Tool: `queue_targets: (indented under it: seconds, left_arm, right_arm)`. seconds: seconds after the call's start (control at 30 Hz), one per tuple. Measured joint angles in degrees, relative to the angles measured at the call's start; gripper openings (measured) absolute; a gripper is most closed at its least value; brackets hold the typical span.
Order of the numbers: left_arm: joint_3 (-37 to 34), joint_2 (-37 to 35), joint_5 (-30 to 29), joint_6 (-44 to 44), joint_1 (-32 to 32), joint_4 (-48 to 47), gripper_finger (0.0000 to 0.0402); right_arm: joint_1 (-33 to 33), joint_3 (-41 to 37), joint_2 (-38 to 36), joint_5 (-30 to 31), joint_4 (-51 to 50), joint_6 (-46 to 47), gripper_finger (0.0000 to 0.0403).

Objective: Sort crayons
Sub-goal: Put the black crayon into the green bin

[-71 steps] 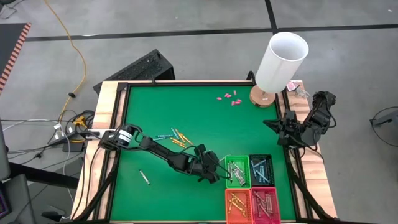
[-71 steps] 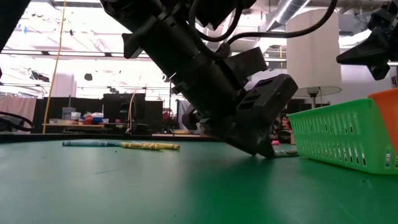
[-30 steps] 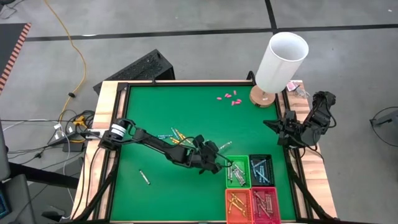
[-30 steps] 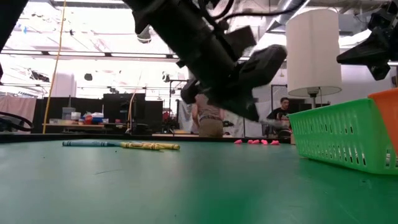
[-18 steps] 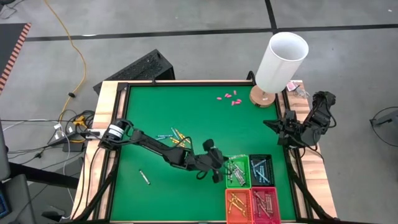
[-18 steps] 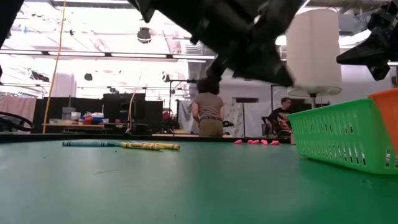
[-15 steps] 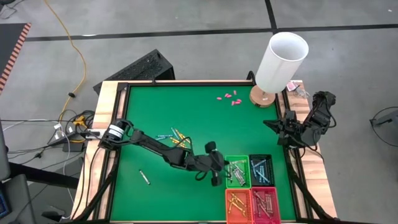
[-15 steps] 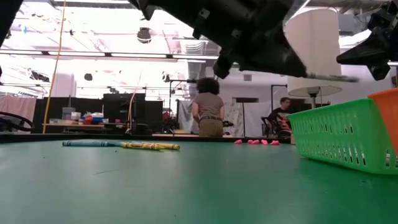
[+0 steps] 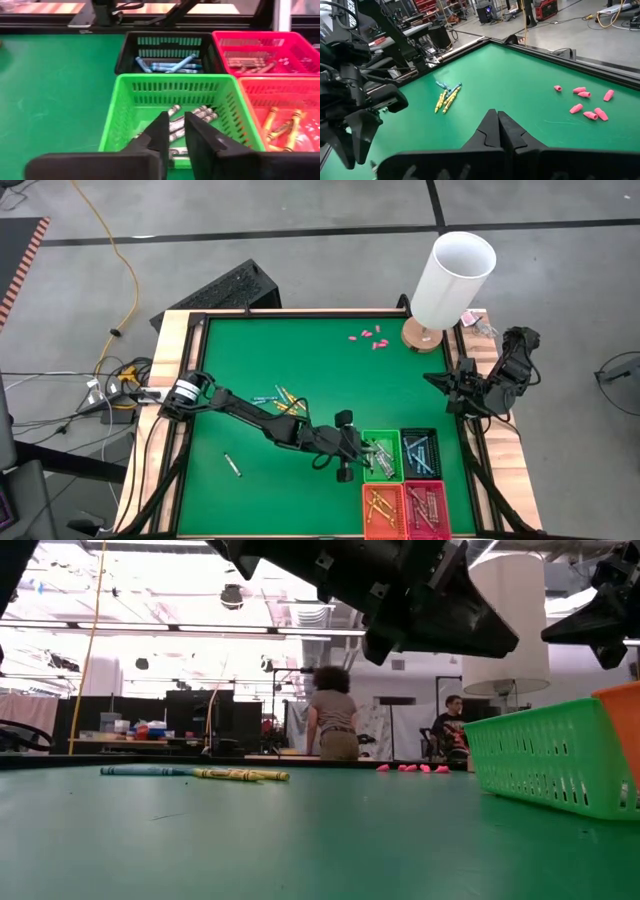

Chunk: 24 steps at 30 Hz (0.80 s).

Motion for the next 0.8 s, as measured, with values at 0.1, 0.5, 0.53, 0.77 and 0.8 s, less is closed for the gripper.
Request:
queue_targets:
  seconds: [0.1, 0.5, 0.53, 0.77, 0.8]
  left_arm:
    - [0.0, 0.0, 0.66, -0.06, 0.05, 0.01, 0.0079]
    - [0.0, -6.6, -6.48, -18.1, -1.32, -20.82, 0.0129]
    - [0.0, -7.75, -7.72, -20.65, -1.92, -25.19, 0.0129]
    - [0.02, -12.75, -11.43, -51.24, -6.99, -57.18, 0.0129]
    - [0.02, -12.9, -10.27, -56.42, -7.89, -61.08, 0.0129]
  right_arm:
    - [0.0, 0.0, 0.0, 0.0, 0.0, 0.0, 0.0]
    - [-0.01, 0.0, 0.0, -0.16, 0.0, 0.0, 0.0]
    - [0.0, 0.0, 0.0, -0.17, 0.0, 0.0, 0.0]
    - [0.0, 0.0, 0.0, -0.2, 0.0, 0.0, 0.0]
    - [0.0, 0.0, 0.0, -0.2, 0.0, -0.02, 0.0]
